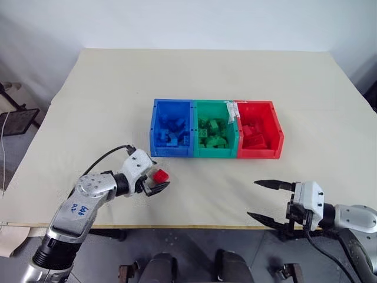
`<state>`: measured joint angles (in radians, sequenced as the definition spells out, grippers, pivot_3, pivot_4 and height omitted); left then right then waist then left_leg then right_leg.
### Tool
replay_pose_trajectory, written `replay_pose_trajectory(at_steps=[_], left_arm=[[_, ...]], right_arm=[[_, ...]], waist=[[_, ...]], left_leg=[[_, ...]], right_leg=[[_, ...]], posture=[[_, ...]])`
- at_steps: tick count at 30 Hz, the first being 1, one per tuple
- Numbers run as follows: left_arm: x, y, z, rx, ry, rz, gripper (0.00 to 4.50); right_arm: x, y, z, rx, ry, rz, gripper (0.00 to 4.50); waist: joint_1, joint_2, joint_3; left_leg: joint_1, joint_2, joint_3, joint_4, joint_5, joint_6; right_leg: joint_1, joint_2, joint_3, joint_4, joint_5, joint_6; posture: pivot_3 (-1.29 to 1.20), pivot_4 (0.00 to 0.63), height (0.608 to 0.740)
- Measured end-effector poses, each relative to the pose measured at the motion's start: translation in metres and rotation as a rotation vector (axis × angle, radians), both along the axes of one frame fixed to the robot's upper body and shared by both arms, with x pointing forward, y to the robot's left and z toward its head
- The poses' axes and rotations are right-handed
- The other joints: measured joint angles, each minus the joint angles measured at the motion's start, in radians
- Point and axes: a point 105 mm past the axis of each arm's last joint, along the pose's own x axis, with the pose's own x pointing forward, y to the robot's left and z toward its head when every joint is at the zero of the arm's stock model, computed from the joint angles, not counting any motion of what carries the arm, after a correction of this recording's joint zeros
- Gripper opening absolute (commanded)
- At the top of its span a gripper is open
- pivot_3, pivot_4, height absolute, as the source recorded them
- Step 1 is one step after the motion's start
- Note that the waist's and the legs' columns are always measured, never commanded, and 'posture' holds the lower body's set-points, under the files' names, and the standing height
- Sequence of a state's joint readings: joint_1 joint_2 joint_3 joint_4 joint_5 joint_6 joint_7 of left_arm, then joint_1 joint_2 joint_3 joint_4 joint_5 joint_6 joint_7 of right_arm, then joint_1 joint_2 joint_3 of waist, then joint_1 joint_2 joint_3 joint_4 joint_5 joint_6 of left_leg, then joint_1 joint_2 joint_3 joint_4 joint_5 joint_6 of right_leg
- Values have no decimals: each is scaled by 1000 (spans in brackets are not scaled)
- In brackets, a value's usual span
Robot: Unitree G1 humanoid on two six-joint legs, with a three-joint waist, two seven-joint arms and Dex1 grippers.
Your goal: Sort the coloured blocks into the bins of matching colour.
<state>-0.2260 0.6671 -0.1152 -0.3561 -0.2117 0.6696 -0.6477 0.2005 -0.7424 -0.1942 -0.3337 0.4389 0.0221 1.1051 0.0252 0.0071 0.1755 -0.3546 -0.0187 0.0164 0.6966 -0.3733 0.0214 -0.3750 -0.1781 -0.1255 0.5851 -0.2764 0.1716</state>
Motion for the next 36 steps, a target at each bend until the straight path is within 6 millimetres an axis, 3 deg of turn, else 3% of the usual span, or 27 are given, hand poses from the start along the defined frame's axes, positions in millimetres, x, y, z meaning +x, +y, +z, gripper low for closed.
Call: replay_pose_trajectory(at_steps=[6,10,14,18,21,24,27,30,33,36], left_arm=[[-8,-3,0,25,28,-66,1474],[-8,-28,13,-73,0,-167,1467],[-1,-79,53,-221,-148,-329,1467],[8,-138,77,-310,-224,-477,1467],[19,-171,93,-317,-280,-549,1467],[39,-199,112,-281,-375,-561,1467],[67,-240,126,-179,-469,-545,1467],[73,-262,124,-129,-508,-551,1467],[83,-259,100,-93,-447,-517,2408],[91,-252,99,-99,-437,-480,3293]], right_arm=[[0,1,2,4,-12,-19,4500],[-2,0,1,25,-16,-66,4500],[-8,2,6,120,-44,-186,4500],[-14,-16,13,216,-108,-424,4500],[-21,-28,16,231,-152,-553,4500],[-26,-38,16,229,-178,-653,4500],[-30,-39,15,223,-186,-698,4500],[-31,-36,18,224,-199,-695,4500],[-31,-34,20,227,-206,-692,4500],[-31,-31,20,231,-201,-683,4500]], waist=[[0,0,0],[15,0,0],[34,0,0],[41,0,0],[37,0,0],[33,-1,0],[44,-2,1],[39,-2,1],[25,-2,1],[27,-2,1]], left_leg=[[0,0,0,0,0,0],[-1,0,-1,2,0,0],[-1,-1,-1,3,0,0],[-1,-2,8,3,0,1],[-1,-1,11,2,0,1],[-1,-1,14,1,1,1],[-6,-2,16,1,2,5],[-5,-2,19,-3,1,7],[-5,-1,20,-5,1,7],[-6,-1,20,-5,1,7]], right_leg=[[0,0,1,0,0,0],[0,0,1,-1,0,0],[1,-1,1,0,0,0],[1,0,2,-1,0,0],[0,1,3,-2,0,0],[0,1,4,-6,0,0],[-1,2,5,-13,0,0],[-2,1,6,-15,0,1],[-5,2,6,-15,0,1],[-6,1,6,-13,0,1]], posture=[[0,150,740],[0,150,740],[0,150,740],[0,150,740],[0,150,740],[0,150,740],[0,150,740],[0,150,740],[0,150,740],[0,150,740]])
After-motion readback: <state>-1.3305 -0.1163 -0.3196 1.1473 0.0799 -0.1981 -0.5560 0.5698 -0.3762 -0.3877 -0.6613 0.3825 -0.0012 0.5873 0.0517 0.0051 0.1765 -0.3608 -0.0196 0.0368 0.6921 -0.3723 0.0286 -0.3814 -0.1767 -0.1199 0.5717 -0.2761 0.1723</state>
